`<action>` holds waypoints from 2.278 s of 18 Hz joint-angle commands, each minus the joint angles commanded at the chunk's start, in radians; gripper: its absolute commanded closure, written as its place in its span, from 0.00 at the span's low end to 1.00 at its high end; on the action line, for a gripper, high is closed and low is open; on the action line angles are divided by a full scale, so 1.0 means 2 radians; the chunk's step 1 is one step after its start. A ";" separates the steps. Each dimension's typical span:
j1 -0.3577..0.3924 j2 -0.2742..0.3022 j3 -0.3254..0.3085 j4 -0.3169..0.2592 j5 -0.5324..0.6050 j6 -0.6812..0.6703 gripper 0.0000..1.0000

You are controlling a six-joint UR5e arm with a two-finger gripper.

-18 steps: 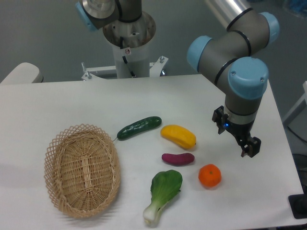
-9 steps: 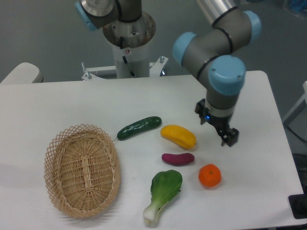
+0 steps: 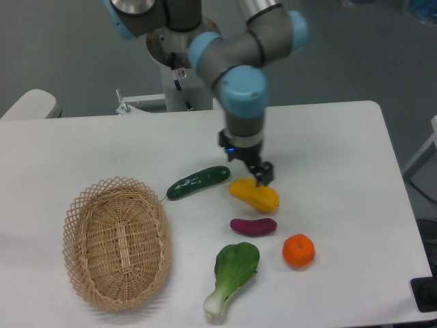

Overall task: Pick up the cucumber from the table
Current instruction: 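Move the gripper over the green cucumber and lower toward it, then close the gripper around the middle of the green cucumber, then lift the cucumber and carry it past the yellow pepper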

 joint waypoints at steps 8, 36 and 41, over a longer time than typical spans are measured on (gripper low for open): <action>-0.032 -0.015 -0.020 0.002 0.011 -0.001 0.00; -0.019 -0.051 0.034 -0.027 0.011 0.031 0.83; 0.024 -0.040 0.114 -0.113 0.009 0.079 0.83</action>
